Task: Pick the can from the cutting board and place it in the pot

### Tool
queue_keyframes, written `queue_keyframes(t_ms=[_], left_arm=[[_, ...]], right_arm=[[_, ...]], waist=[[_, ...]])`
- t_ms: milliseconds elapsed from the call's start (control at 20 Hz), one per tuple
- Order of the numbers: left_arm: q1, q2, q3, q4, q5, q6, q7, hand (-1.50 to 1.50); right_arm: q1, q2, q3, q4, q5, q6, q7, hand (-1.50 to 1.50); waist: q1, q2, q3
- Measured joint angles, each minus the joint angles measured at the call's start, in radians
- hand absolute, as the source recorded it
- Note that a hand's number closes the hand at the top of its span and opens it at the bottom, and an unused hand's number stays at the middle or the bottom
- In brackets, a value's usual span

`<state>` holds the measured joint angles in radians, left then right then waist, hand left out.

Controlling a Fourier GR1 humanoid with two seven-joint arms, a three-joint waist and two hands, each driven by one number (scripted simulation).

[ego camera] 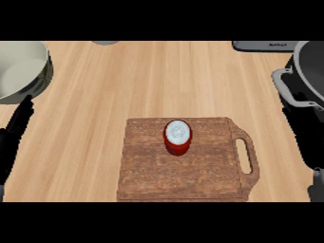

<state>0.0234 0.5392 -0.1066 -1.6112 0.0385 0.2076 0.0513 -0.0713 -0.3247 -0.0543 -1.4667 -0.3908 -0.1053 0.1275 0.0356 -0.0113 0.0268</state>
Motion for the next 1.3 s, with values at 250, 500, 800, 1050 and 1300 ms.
queue_keyframes(t_ms=[250, 500, 800, 1050, 1300], left_arm=[[-0.068, -0.064, -0.006, -0.047, 0.051, -0.002, -0.022, 0.0], [-0.15, -0.154, -0.021, -0.073, 0.128, -0.007, -0.025, 0.0], [-0.234, -0.217, -0.004, -0.055, 0.187, 0.002, -0.013, 0.0], [-0.278, -0.234, 0.018, -0.011, 0.203, 0.007, -0.014, 0.0], [-0.313, -0.239, 0.033, 0.028, 0.21, 0.003, -0.012, 0.0]], right_arm=[[-0.199, 0.025, 0.113, -0.054, -0.082, 0.219, -0.004, 1.5], [-0.412, -0.073, 0.196, -0.092, 0.015, 0.425, -0.105, -1.5], [-0.552, -0.146, 0.246, -0.033, 0.102, 0.695, -0.381, -1.5], [-0.662, -0.211, 0.275, 0.058, 0.253, 0.792, -0.566, -1.5], [-0.751, -0.264, 0.392, 0.1, 0.447, 0.762, -0.644, -1.5]], waist=[[0.057, 0.013, -0.017], [0.092, 0.027, -0.028], [0.076, 0.05, -0.023], [0.058, 0.05, -0.023], [0.044, 0.043, -0.025]])
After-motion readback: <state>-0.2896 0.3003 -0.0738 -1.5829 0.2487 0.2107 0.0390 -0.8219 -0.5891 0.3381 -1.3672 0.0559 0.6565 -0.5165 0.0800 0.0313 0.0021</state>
